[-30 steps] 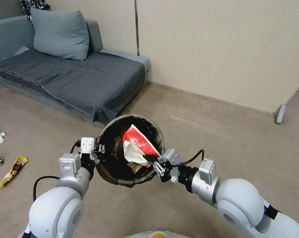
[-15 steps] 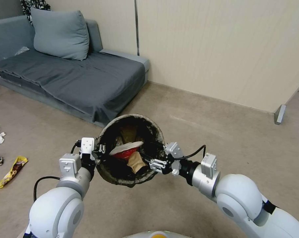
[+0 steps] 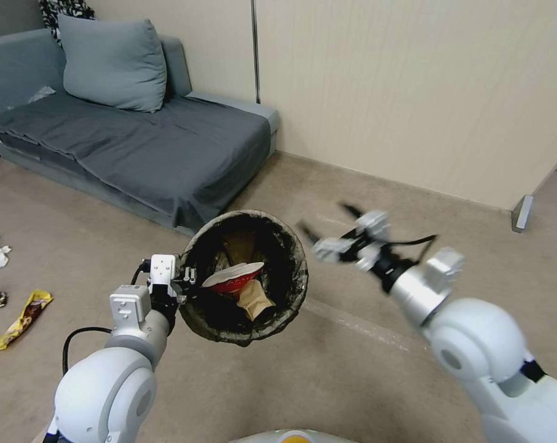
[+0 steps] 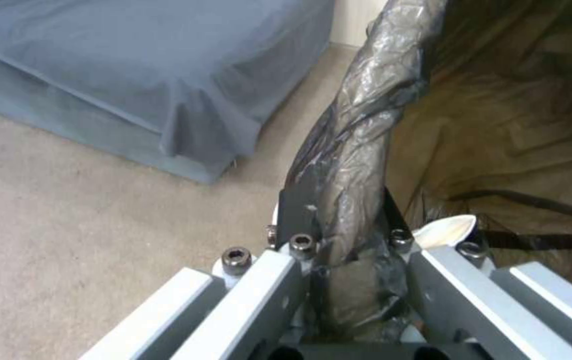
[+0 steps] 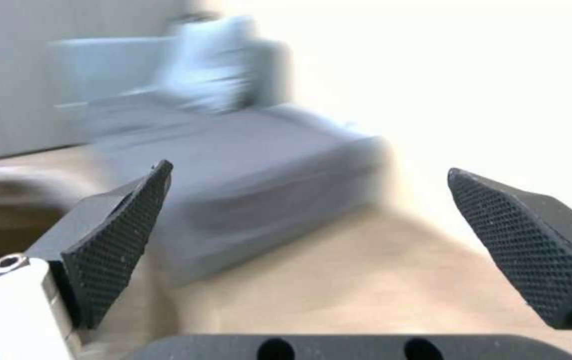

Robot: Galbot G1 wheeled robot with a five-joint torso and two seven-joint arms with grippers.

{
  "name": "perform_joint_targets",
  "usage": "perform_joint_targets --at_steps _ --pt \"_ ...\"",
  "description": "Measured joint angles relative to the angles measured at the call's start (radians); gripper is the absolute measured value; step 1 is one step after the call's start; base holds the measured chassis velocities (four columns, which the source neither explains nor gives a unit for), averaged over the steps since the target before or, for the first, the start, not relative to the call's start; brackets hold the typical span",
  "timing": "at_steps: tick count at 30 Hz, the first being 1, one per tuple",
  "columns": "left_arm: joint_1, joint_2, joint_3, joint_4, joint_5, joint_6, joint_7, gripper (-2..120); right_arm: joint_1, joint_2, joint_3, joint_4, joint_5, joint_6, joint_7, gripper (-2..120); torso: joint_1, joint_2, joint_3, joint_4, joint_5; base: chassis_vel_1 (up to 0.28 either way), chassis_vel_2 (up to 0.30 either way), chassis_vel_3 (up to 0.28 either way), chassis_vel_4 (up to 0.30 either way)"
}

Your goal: Pick up the trash bin, then pick up the garbage from the floor and place it into the trash bin.

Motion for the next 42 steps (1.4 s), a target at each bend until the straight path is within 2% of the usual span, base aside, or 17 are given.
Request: perform_joint_targets --at_steps 1,4,8,11,12,14,24,34,42 --pt "0.000 0.000 0.000 0.000 0.000 0.000 0.000 0 0.000 0.000 0.000 0.000 0.000 0.000 0.000 100 0.000 0.000 0.000 0.0000 0.0000 0.000 0.000 0.000 0.000" --pt "0.000 0.007 -0.014 0.013 -0.003 -0.021 0.004 0 -0.049 0.052 0.138 -0.074 -0.235 0.118 0.012 100 0.000 0.000 0.000 0.0000 0.0000 0.000 0.000 0.000 0.000" --pt "0.004 0.008 -0.016 0.014 -0.002 -0.031 0.005 0 -0.074 0.089 0.187 -0.090 -0.269 0.139 0.031 100 0.000 0.000 0.000 0.0002 0.0000 0.000 0.000 0.000 0.000" --pt "0.012 0.001 -0.014 0.013 0.016 -0.044 0.004 0 -0.137 0.204 0.251 -0.095 -0.302 0.173 0.077 100 0.000 0.000 0.000 0.0001 0.0001 0.000 0.000 0.000 0.000" --pt "0.012 0.001 -0.014 0.013 0.016 -0.044 0.004 0 -0.137 0.204 0.251 -0.095 -0.302 0.173 0.077 100 0.000 0.000 0.000 0.0001 0.0001 0.000 0.000 0.000 0.000" --pt "0.016 0.001 -0.015 0.012 0.016 -0.047 -0.004 0 -0.166 0.258 0.284 -0.097 -0.339 0.206 0.080 100 0.000 0.000 0.000 0.0000 -0.0001 0.000 0.000 0.000 0.000" --pt "0.043 -0.007 -0.014 -0.005 0.037 -0.064 -0.013 0 -0.205 0.328 0.304 -0.084 -0.385 0.249 0.080 100 0.000 0.000 0.000 0.0002 -0.0002 0.000 0.000 0.000 0.000" --pt "0.057 -0.028 -0.019 -0.022 0.046 -0.067 -0.018 0 -0.197 0.351 0.285 -0.092 -0.393 0.251 0.085 100 0.000 0.000 0.000 0.0001 0.0000 0.000 0.000 0.000 0.000" --pt "0.051 -0.002 -0.044 -0.017 0.034 -0.067 -0.009 0 -0.193 0.349 0.285 -0.107 -0.393 0.257 0.087 100 0.000 0.000 0.000 0.0001 0.0000 0.000 0.000 0.000 0.000"
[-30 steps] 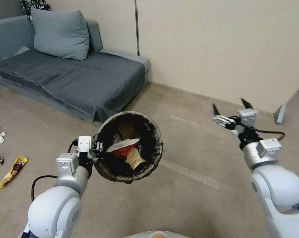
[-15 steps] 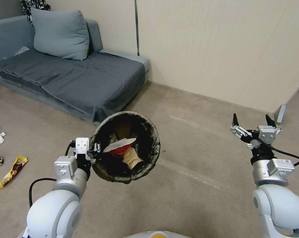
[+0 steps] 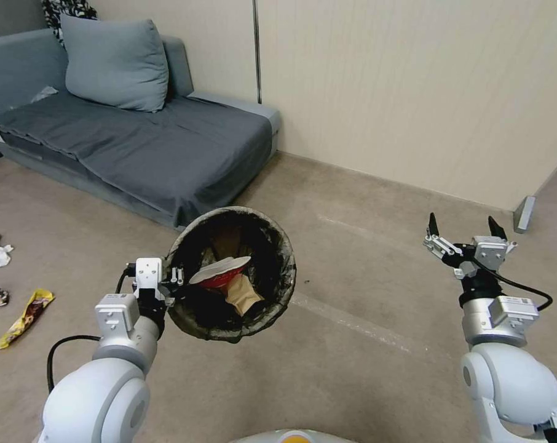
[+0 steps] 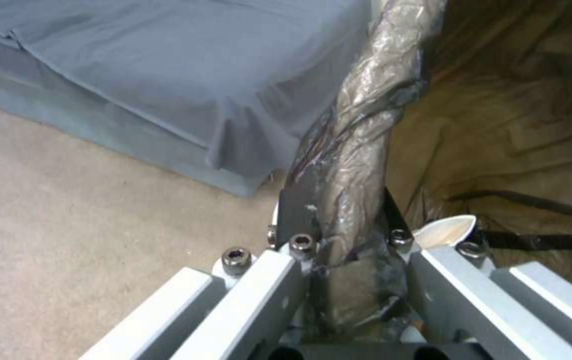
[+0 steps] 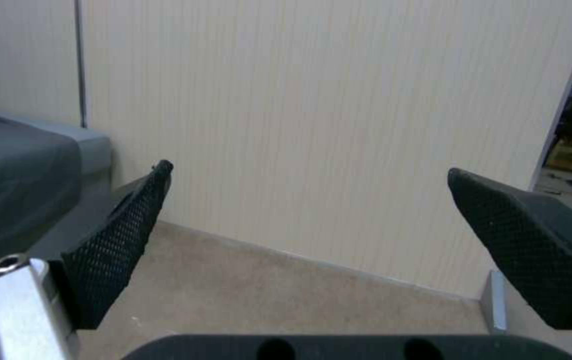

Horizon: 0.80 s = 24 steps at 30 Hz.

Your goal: Pick up the trash bin, then pick up the garbage from the floor and place it into the trash bin.

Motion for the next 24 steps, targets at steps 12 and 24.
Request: perform_joint_targets --at_steps 12,24 --pt "0.001 0.007 -0.023 0.002 -0.018 0.006 0.005 0 0.005 0.003 -0.003 -0.009 0.000 0.003 0.003 100 0.000 0.000 0.000 0.0000 0.0000 0.000 0.000 0.000 0.000" --pt "-0.006 0.006 -0.019 0.008 -0.013 0.008 0.004 0 0.008 0.005 -0.008 -0.017 -0.001 0.006 0.006 100 0.000 0.000 0.000 0.0000 0.0000 0.000 0.000 0.000 0.000"
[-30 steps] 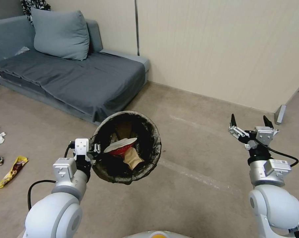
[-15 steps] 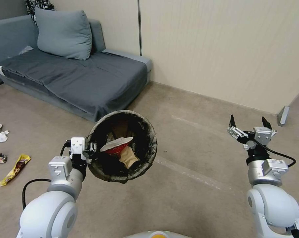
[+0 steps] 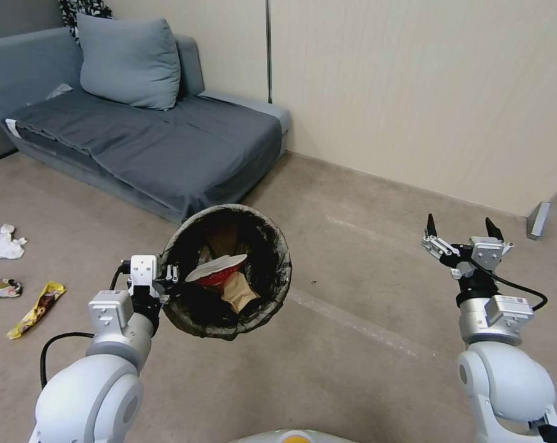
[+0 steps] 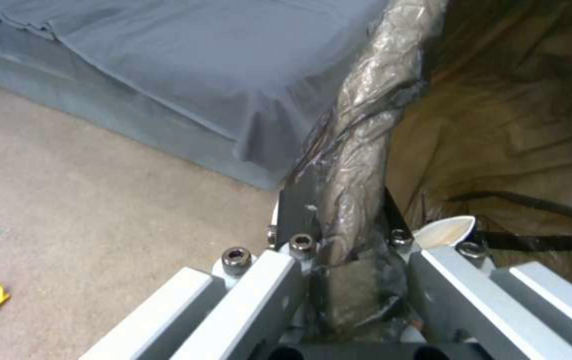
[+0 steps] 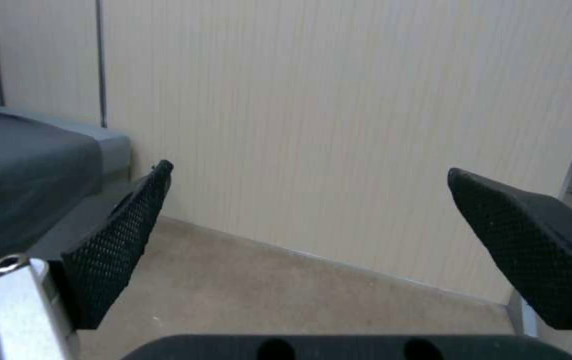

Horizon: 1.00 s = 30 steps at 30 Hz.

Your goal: Pick up the trash bin, then pick up the garbage from the floor and place it into the trash bin.

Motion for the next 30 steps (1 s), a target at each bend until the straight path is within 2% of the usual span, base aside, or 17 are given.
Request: perform_joint_targets --at_steps 30 --pt "-0.003 -0.004 -0.014 -0.002 -0.023 0.005 -0.005 0 -0.004 0.005 -0.008 -0.002 -0.008 0.007 0.003 100 0.000 0.000 0.000 0.0000 0.0000 0.019 0.017 0.017 0.021"
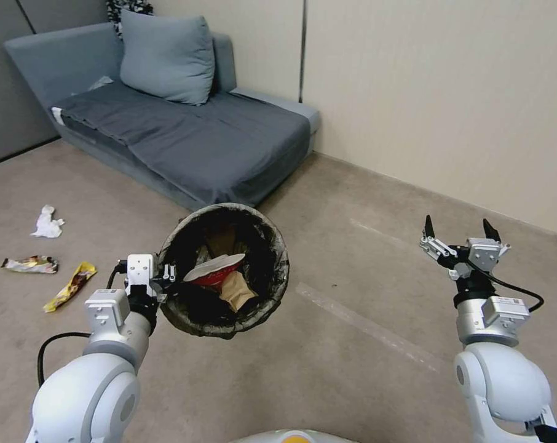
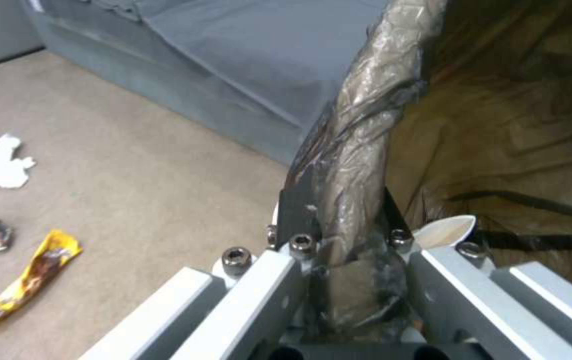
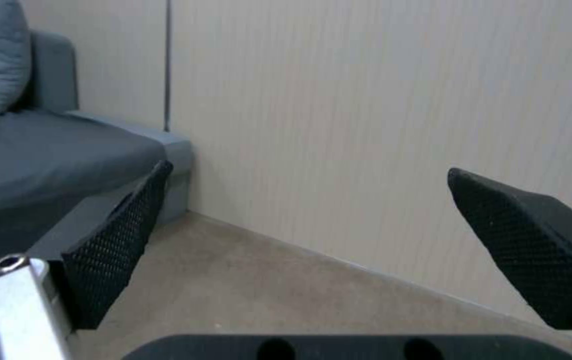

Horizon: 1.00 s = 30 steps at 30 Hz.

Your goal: Pick up the trash bin, then pick up the garbage from the floor and place it into the trash bin.

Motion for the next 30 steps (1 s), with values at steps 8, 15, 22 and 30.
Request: perform_joint_targets --at_steps 8,15,22,30 --pt "0.000 0.000 0.004 0.000 -0.002 0.002 -0.001 0 -0.001 0.000 -0.005 -0.001 -0.002 0.000 0.001 100 0.000 0.000 0.000 -0.0001 0.0000 0.067 0.069 0.066 0.057" --pt "0.000 0.001 0.008 -0.001 0.000 0.002 -0.001 0 -0.002 0.000 -0.008 -0.002 -0.004 0.000 0.003 100 0.000 0.000 0.000 0.0002 -0.0001 0.091 0.096 0.090 0.095" --pt "0.000 0.002 0.011 -0.002 0.003 0.002 -0.001 0 -0.002 -0.001 -0.009 -0.002 -0.004 0.000 0.005 100 0.000 0.000 0.000 -0.0001 0.0000 0.091 0.092 0.087 0.088" --pt "-0.001 -0.001 0.007 -0.002 0.004 0.001 -0.001 0 -0.002 -0.001 -0.010 -0.005 -0.004 0.002 0.008 100 0.000 0.000 0.000 0.0001 0.0000 0.102 0.090 0.101 0.094"
